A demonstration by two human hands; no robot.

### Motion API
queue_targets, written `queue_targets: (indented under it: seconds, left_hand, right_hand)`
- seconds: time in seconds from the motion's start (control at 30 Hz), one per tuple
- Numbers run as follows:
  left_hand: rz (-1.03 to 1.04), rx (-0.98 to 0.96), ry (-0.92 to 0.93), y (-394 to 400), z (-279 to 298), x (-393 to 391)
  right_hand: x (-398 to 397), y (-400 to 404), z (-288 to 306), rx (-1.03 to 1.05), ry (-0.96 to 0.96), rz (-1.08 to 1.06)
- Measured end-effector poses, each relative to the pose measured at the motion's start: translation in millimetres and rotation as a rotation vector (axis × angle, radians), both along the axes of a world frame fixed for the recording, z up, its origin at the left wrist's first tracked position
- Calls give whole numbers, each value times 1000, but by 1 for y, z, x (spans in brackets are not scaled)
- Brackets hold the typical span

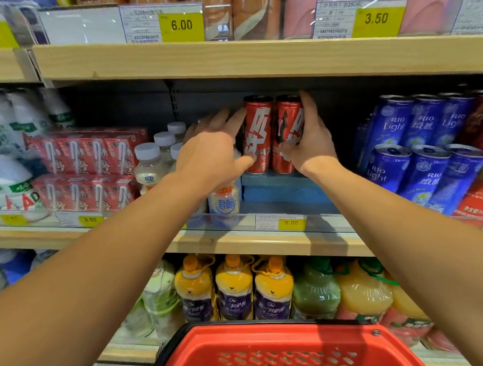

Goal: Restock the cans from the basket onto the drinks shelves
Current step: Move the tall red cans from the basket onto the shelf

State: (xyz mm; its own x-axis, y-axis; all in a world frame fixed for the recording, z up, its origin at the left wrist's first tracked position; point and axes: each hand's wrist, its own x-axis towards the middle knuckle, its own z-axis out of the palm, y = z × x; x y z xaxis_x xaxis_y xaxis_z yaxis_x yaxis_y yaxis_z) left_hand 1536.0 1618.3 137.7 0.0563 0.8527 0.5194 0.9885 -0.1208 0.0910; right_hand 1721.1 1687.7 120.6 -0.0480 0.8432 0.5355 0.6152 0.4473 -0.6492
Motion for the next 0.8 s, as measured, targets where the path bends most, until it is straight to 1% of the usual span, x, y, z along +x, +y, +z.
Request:
queue_targets:
  seconds: [0.37, 0.53, 0.7, 0.8]
  left_hand:
    - [3, -13, -26, -2, 0, -2]
    - [23, -41, -4, -6, -1, 1]
    - [26, -41, 15, -11, 1, 3]
    - [66, -25, 17, -13, -1, 3]
  right_hand:
    - [-5, 3, 0, -30, -2, -7]
    - [-3, 4, -1, -57, 7, -20]
    - [0, 3, -5, -90, 1, -10]
    - [3, -4, -7, -89, 17, -21]
